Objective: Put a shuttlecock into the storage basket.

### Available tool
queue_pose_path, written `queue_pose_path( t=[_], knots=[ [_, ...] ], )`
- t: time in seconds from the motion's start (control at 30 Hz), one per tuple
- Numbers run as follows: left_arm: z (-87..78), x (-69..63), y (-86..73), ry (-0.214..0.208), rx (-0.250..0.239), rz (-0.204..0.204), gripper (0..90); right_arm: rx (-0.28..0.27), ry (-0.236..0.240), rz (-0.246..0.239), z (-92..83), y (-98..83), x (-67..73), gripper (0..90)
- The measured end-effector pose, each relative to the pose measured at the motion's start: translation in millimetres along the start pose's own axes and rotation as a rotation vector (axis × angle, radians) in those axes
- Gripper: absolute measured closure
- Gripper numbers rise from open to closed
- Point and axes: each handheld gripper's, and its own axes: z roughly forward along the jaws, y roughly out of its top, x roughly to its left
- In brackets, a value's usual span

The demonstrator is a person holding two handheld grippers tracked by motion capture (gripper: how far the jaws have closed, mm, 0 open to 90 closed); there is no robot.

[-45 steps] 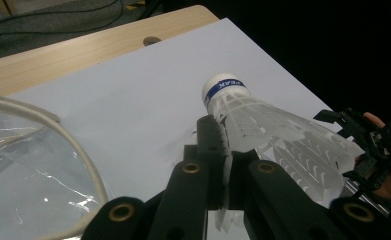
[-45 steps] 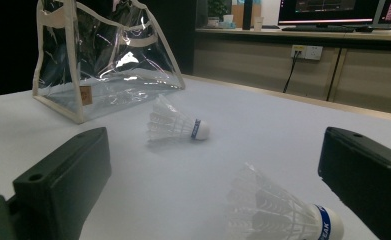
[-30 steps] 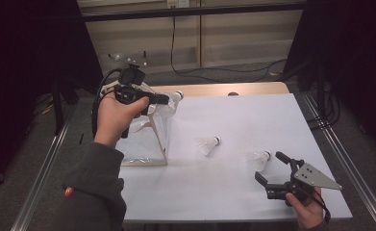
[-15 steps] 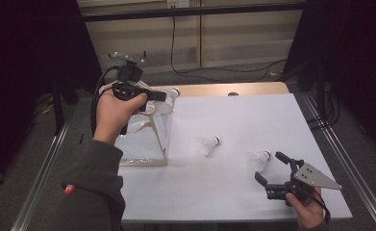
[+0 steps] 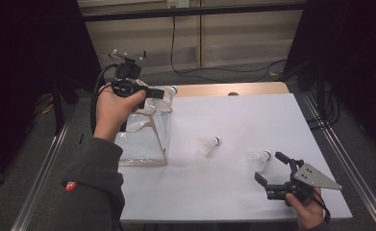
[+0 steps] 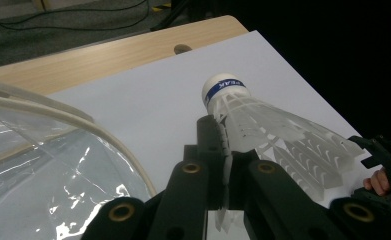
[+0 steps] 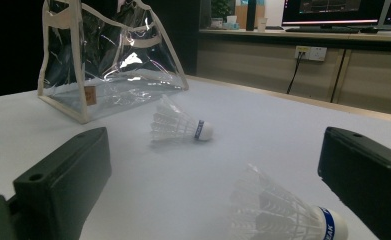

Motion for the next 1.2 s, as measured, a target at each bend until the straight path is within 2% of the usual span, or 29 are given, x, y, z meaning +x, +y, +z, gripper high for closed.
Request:
queue_pose_path(
  t=[0.37, 0.53, 1.0, 1.2],
  knots=[
    [1.3, 8.6, 2.9, 0.019, 0.002, -0.021, 89.8, 0.002, 0.000, -0.005, -0.7, 0.1, -1.0, 0.5],
    [0.1, 12.9, 3.4, 0.042, -0.003, -0.032, 89.8, -0.004, -0.006, -0.009, -1.7, 0.9, -1.4, 0.8],
    [-1.6, 24.7, 5.1, 0.059, -0.016, -0.062, 89.7, -0.002, -0.001, -0.008, -1.4, 0.6, -1.9, 0.8],
    [-2.1, 31.1, 5.1, 0.082, -0.016, -0.071, 89.7, -0.005, -0.003, -0.004, -2.0, 0.5, -2.9, 0.8]
  ],
)
